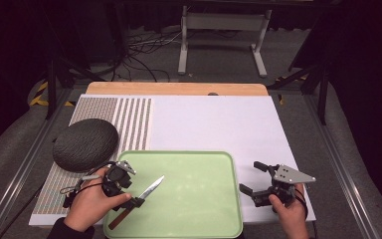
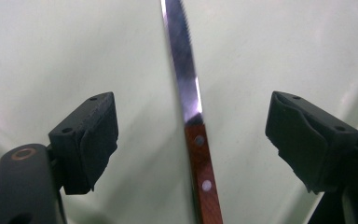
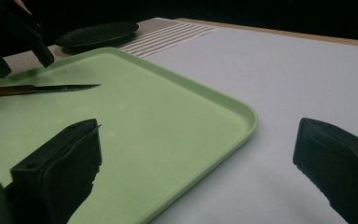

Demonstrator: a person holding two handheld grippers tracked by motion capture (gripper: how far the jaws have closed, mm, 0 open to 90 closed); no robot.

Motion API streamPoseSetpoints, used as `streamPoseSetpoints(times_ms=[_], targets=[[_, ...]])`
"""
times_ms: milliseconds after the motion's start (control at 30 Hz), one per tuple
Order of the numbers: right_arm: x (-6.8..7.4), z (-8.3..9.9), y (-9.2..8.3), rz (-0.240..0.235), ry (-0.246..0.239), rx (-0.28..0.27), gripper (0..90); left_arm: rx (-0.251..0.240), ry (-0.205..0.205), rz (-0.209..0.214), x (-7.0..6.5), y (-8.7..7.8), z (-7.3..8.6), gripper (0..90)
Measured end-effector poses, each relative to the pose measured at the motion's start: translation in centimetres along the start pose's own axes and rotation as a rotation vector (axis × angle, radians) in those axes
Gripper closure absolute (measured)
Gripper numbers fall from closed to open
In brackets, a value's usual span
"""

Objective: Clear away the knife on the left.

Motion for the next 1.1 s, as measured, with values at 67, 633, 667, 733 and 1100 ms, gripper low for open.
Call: streamPoseSetpoints(times_ms=[67, 633, 667, 733, 1100], targets=[[0.0, 0.0, 0.0, -0.001, 0.0, 0.0, 1.9, -0.036, 0.098, 0.011, -0.4, 0.1, -0.4, 18.2], [0.0, 0.1, 0.1, -0.005, -0.004, 0.008, 1.9, 0.071, 0.348, 0.114, -1.5, 1.5, 0.5, 90.0], [0.0, 0.1, 0.1, -0.005, -0.004, 0.008, 1.9, 0.079, 0.352, 0.113, -1.5, 1.6, 0.6, 90.0], [0.0, 0.1, 0.1, -0.009, -0.007, 0.006, 1.9, 0.092, 0.36, 0.113, -1.6, 1.7, 0.7, 90.0], [0.0, 0.1, 0.1, -0.008, -0.006, 0.008, 1.9, 0.107, 0.36, 0.108, -1.1, 2.0, 0.9, 90.0]])
Point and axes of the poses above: each handheld gripper's, and its own axes: y roughly forward along the jaws, z roughly out of its underside, x roughly to its left, the point moved 8 cm from there along y, roughly forward along the jaws, and after that the axes turned 3 degrees about -x, right-handed, at the moved point
